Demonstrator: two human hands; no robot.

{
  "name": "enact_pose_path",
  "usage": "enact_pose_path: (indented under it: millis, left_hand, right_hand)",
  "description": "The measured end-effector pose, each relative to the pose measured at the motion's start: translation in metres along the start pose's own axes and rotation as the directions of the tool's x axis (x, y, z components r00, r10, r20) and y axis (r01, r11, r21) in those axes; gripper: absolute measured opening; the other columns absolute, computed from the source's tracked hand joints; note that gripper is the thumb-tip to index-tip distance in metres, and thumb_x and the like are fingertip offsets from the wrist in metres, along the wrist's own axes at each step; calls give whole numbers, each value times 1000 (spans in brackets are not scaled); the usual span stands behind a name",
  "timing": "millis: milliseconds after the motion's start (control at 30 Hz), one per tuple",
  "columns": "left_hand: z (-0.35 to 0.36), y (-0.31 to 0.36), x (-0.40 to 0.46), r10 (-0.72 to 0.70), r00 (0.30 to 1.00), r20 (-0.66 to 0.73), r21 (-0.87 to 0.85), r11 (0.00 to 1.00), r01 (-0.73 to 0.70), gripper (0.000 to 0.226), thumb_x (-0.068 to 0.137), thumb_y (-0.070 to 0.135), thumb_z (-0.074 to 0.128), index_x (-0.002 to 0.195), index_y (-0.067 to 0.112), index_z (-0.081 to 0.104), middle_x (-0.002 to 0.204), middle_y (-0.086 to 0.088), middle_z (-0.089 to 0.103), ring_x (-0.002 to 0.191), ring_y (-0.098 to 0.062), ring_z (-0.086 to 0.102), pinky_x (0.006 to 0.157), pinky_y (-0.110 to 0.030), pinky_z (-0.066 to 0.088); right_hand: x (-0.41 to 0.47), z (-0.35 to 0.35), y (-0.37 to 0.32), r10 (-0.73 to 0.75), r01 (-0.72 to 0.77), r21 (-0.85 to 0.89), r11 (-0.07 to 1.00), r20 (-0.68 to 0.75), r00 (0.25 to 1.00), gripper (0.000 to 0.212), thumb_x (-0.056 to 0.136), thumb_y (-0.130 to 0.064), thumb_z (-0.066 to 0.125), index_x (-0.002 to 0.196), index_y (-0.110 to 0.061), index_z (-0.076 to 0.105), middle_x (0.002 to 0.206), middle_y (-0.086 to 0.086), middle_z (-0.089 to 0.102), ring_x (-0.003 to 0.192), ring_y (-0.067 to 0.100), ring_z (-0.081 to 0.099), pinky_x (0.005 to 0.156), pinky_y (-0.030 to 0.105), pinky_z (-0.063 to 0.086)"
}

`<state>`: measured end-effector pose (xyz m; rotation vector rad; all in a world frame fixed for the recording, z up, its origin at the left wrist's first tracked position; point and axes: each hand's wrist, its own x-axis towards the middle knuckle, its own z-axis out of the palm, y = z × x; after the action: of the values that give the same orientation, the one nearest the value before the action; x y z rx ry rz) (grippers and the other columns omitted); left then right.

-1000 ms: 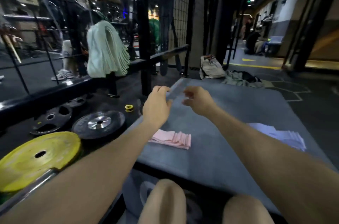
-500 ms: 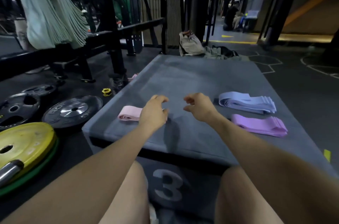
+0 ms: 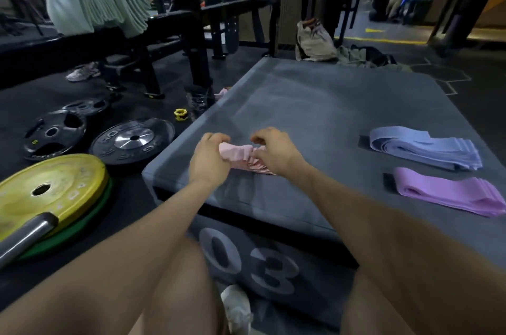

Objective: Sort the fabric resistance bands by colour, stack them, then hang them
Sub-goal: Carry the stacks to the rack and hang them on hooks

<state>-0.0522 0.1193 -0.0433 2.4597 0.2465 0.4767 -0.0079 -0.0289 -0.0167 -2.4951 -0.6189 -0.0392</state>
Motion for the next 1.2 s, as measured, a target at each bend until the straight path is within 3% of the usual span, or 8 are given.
enact_pose_path:
  millis: [133,267,467,667,900,1067,1200]
  left_hand:
    - [-6,-24,2,-119,990,-72,-49,992,116,51,80,7,60,129,17,49,133,-4,45,119,-24,48,89,-34,41]
    - [-6,-44,1,-231,972,-33,2,973,232,62,80,19,67,136,17,40,138,-5,42,127,-26,43,97,-40,39]
    - [-1,-52,2,-297,955,-6,-25,955,297,53,82,30,67,129,16,47,131,-4,54,121,-25,50,96,-36,40]
    - [6,-45,7,-301,953,-16,-119,947,297,40,82,25,67,119,18,54,118,-1,62,110,-22,57,92,-34,45]
    - [12,-39,12,-289,955,-70,-285,923,258,28,79,6,69,98,24,57,107,1,65,96,-18,63,91,-39,50]
    - [16,-42,14,-220,972,-78,-347,920,180,34,79,-6,59,85,27,63,100,-1,67,87,-15,66,85,-37,55]
    - [17,-41,14,-188,978,-89,-354,924,145,30,79,-7,61,94,17,71,103,-3,67,89,-15,65,85,-30,53]
  right_hand:
    - [13,17,-15,-75,75,-7,997,36,997,40,81,-6,64,121,-7,60,122,12,57,114,25,53,98,30,41]
    - [23,31,-21,-139,146,-88,985,82,987,41,83,-12,66,124,-10,57,124,10,54,118,25,49,100,30,39]
    - [27,41,-12,-128,143,-178,974,94,987,38,85,-17,62,122,-12,58,123,9,55,118,26,48,98,37,42]
    - [24,38,-6,-94,118,-241,963,109,990,19,83,-15,56,99,-7,64,104,11,58,102,30,53,84,40,48]
    - [17,26,-2,-65,91,-245,965,113,991,21,87,-18,57,105,-15,67,109,9,61,105,30,55,87,38,48]
    - [14,24,-4,6,14,-282,959,69,998,20,86,-22,57,99,-9,67,106,10,62,101,31,58,78,35,50]
    - [15,29,-20,-164,158,-211,965,-11,986,36,87,-28,61,120,-12,55,119,7,51,116,23,44,88,33,41]
